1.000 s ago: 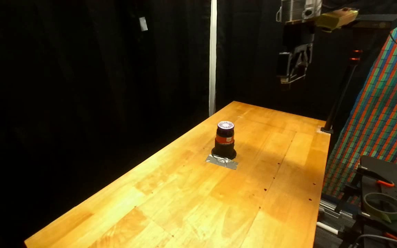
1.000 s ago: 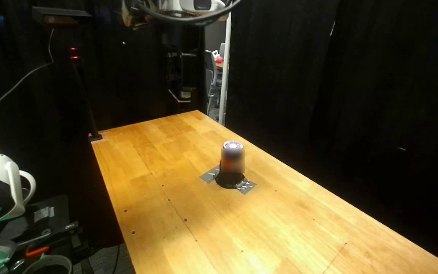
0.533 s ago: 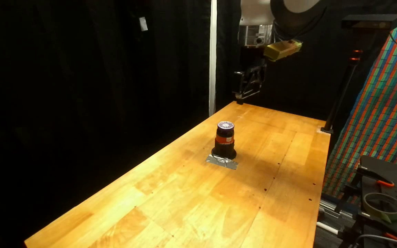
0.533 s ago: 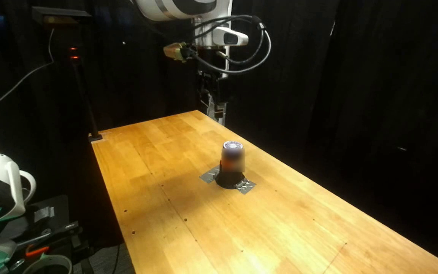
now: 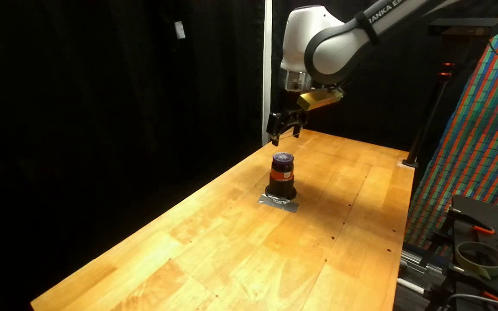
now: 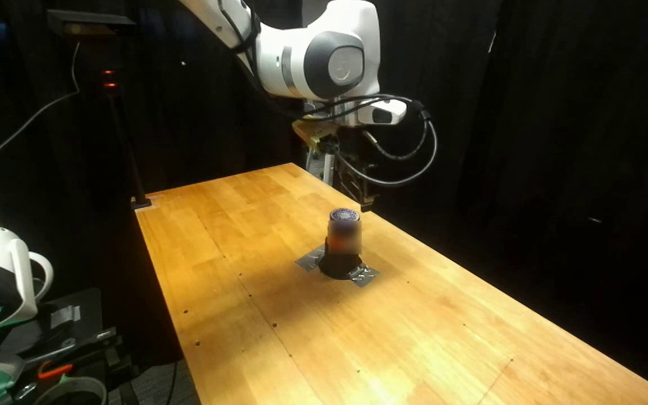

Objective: Put a rubber band around the cup

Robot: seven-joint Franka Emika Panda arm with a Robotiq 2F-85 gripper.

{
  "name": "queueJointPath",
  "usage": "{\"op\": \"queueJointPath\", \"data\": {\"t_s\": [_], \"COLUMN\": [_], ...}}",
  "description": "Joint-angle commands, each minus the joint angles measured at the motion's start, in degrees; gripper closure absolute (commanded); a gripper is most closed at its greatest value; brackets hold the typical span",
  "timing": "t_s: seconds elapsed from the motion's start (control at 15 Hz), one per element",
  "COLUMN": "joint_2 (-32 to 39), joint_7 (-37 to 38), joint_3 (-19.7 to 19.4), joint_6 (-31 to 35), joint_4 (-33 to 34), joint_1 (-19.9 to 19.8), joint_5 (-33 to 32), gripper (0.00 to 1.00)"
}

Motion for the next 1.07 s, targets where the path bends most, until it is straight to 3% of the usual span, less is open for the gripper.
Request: {"op": "queueJointPath", "data": {"t_s": [0.0, 0.53, 1.0], "joint_2": [4.9, 11.12, 12.54], "joint_7": [3.2, 2.18, 1.45], "joint_3": [-3.01, -2.75, -2.42], "joint_6": [4.67, -0.32, -2.95], "joint_4": [4.32, 9.6, 10.29], "joint_1": [2.4, 2.46, 2.26], "joint_5": [0.53, 6.41, 8.62], "gripper": [0.0, 0.0, 0.0]}}
